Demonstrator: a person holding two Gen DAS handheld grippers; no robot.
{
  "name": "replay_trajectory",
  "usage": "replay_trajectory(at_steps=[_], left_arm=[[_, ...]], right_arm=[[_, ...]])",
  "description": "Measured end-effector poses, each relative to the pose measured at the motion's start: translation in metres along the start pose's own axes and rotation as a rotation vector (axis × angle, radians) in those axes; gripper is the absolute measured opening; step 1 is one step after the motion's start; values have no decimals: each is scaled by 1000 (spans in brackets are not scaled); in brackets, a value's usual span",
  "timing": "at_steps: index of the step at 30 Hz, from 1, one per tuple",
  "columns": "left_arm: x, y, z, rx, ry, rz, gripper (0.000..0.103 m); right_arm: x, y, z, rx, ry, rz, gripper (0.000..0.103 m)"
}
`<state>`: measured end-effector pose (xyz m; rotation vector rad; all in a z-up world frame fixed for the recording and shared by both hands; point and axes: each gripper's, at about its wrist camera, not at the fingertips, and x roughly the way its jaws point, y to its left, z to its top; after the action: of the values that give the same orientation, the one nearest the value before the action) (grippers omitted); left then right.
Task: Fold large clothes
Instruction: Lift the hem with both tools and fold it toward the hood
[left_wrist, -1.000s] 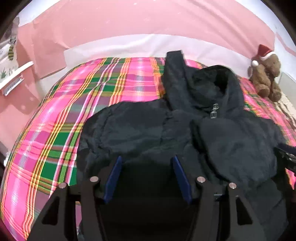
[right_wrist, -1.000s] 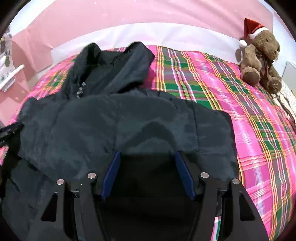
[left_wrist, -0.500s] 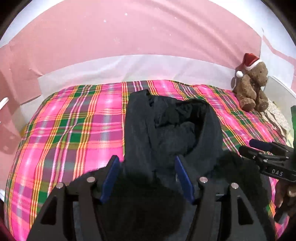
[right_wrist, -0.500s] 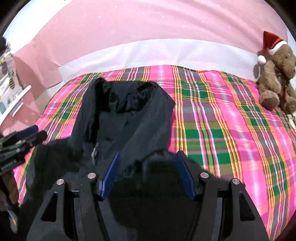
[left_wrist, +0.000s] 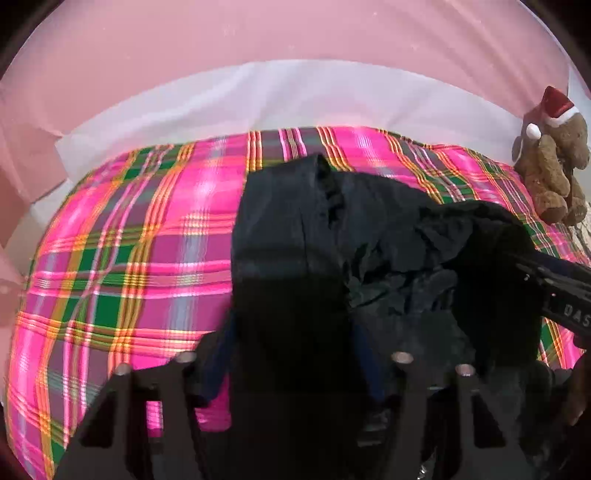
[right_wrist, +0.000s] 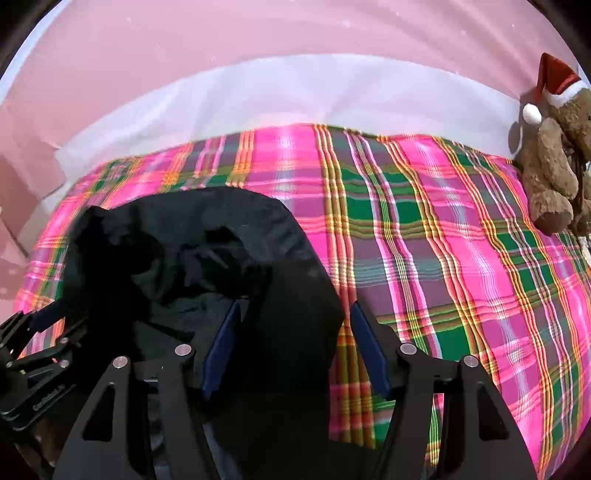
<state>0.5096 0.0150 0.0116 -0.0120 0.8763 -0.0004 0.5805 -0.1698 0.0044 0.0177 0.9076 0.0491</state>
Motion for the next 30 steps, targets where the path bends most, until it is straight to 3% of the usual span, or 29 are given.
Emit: replay_trajectory(at_steps=[1, 3, 9, 17, 21, 24, 30], left_arm=[[3, 1, -2, -5, 14, -4, 25], [0, 3, -5, -15, 7, -20, 11], [-68, 20, -18, -92, -129, -95, 5], [-179, 46, -84, -175, -255, -221, 5], [-199, 57, -136, -197, -239, -241, 6], [-196, 63, -169, -216, -182, -238, 8], [-202, 80, -224, -246, -90, -152, 11]], right_arm=[[4, -1, -2, 1, 14, -8, 50], [1, -1, -5, -2, 20, 16, 12], [-69, -2, -20, -2, -116, 88, 9], [-190, -25, -104, 29, -241, 181, 9], [-212, -33, -155, 65, -213, 228, 9], [-213, -34, -193, 66, -157, 246, 9], [-211, -36, -253, 72, -14, 271, 10]])
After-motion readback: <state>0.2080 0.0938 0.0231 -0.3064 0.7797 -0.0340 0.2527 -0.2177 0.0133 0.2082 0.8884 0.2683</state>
